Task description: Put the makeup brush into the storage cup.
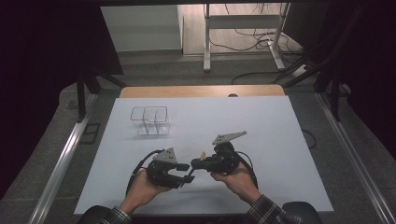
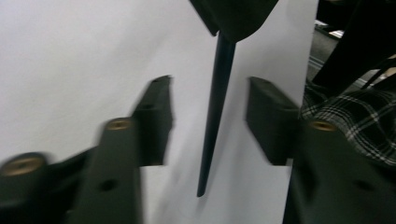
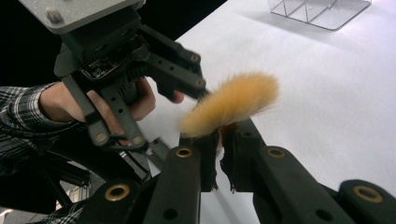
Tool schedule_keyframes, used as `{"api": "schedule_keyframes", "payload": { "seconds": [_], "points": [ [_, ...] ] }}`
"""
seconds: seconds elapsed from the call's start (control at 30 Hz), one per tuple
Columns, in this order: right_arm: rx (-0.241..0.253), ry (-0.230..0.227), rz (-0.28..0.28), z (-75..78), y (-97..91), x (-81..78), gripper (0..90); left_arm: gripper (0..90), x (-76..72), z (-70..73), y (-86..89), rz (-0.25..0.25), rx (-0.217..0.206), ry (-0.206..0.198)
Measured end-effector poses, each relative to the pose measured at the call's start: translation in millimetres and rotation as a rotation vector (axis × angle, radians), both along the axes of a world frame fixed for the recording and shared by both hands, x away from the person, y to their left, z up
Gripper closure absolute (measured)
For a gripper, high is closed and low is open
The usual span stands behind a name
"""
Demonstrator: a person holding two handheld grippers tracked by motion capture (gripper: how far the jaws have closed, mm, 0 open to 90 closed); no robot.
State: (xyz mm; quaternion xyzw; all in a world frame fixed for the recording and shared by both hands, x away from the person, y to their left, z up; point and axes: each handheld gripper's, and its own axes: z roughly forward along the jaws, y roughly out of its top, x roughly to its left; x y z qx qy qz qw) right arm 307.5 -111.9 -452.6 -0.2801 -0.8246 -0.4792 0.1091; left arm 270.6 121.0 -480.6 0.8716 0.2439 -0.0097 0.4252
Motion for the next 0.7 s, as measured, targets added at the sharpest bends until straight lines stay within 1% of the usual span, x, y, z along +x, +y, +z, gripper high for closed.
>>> {"api": "schedule_keyframes", "payload": {
  "seconds": [0.07, 0.1, 0.13, 0.2, 0.23, 0.27, 0.3, 0.43, 0.47, 0.5, 0.53, 0.57, 0.6, 0.67, 0.7],
  "points": [
    [0.001, -0.001, 0.001, 0.0, 0.3, -0.2, 83.3, 65.4, 0.3, 0.2, 0.1, -0.003, 0.004, 0.0],
    [0.002, -0.001, 0.001, -0.1, 0.5, -0.4, 83.3, 65.4, 0.6, 0.3, -0.1, -0.007, 0.002, 0.003],
    [-0.001, 0.001, 0.003, -0.5, 0.8, -0.6, 83.3, 72.0, 0.9, 0.4, -0.4, -0.013, 0.005, 0.002],
    [0.002, 0.007, 0.007, -1.3, 1.3, -0.6, 83.3, 78.9, 0.7, 0.3, -0.9, -0.017, 0.009, 0.0],
    [0.002, 0.007, 0.007, -1.3, 1.3, -0.6, 83.3, 78.9, 0.0, 0.0, -1.5, -0.023, 0.004, 0.002],
    [0.0, 0.006, 0.008, -1.6, 1.6, -0.6, 83.3, 81.1, -0.8, 0.0, -2.4, -0.031, 0.007, -0.001],
    [0.003, 0.011, 0.01, -1.9, 1.8, -0.6, 83.2, 82.2, -1.6, 0.7, -2.8, -0.044, 0.024, -0.016],
    [0.001, 0.025, 0.02, -2.8, 1.7, 0.3, 82.4, 84.0, -4.0, 1.2, -4.2, -0.043, 0.036, -0.037],
    [-0.002, 0.028, 0.018, -2.8, 1.0, 0.9, 80.5, 84.1, -4.2, 1.7, -4.0, -0.039, 0.032, -0.04],
    [0.002, 0.029, 0.017, -3.0, 0.8, 1.3, 73.3, 84.1, -4.2, 2.2, -3.6, -0.038, 0.029, -0.042],
    [-0.009, 0.014, 0.014, -2.4, 0.4, 1.4, 58.8, 84.1, -4.3, 3.0, -3.0, -0.034, 0.027, -0.041],
    [-0.009, 0.014, 0.014, -2.4, 0.4, 1.4, 58.8, 84.1, -4.3, 3.5, -2.3, -0.031, 0.027, -0.044],
    [-0.017, 0.001, 0.009, -1.6, 0.0, 1.3, 52.5, 84.1, -3.8, 4.0, -1.0, -0.031, 0.034, -0.043],
    [-0.022, -0.021, 0.002, -0.2, -1.4, 2.2, 39.4, 84.1, -3.7, 3.1, -0.6, -0.021, 0.031, -0.043],
    [-0.022, -0.021, 0.002, -0.2, -1.4, 2.2, 39.4, 84.1, -3.7, 2.6, -0.3, -0.014, 0.034, -0.042]
  ]
}}
